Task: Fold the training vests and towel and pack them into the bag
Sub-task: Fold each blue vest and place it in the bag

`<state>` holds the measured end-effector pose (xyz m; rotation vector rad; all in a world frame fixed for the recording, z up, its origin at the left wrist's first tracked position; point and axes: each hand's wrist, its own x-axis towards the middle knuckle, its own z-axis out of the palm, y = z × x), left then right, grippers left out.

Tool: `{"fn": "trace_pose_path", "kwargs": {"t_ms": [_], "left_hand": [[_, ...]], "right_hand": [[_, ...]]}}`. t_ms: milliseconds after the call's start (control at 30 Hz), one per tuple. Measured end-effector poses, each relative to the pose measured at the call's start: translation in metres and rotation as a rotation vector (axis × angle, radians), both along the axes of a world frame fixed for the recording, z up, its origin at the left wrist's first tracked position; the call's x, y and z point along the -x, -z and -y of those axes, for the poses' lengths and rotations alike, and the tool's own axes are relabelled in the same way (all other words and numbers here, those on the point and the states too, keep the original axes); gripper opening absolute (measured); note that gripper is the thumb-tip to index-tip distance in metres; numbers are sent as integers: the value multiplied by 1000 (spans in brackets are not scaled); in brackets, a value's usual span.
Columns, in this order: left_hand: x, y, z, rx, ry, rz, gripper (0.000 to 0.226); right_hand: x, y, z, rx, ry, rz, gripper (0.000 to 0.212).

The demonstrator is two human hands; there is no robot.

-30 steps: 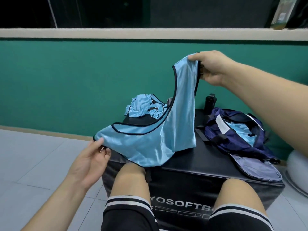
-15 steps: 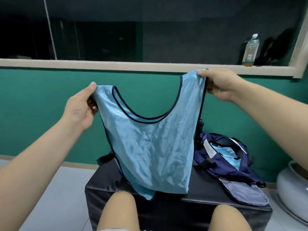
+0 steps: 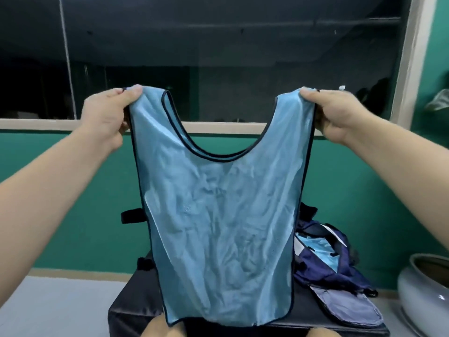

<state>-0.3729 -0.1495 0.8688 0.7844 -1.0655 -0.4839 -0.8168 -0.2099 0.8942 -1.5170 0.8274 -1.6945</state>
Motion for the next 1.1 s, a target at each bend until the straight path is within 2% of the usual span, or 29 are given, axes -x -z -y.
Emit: {"fn": "trace_pose_path", "kwargs": {"t_ms": [200, 400, 533, 633, 733, 833, 1000, 1100], "left_hand": [[13, -13, 0, -14, -21, -17, 24], [17, 17, 28, -83, -18, -22, 24], [20, 54, 62, -168, -6, -2, 23], [26, 88, 94, -246, -30, -26, 31], [28, 123, 134, -315, -37, -74, 38], [28, 155, 176, -382, -49, -122, 45], [26, 203, 241, -479, -122, -139, 54], [17, 227, 280, -522, -185, -131, 59]], "right_hand": [[16, -10, -6, 24, 68, -86, 42], [17, 15, 4, 12, 150, -175, 19], [15, 51, 38, -38, 213, -221, 26], [11, 87, 75, -118, 237, -244, 35], [5, 124, 114, -198, 231, -238, 32], [2, 160, 160, -268, 227, -219, 50], [-5, 209, 222, -342, 234, -204, 35], [-11, 234, 251, -365, 250, -215, 46]]}}
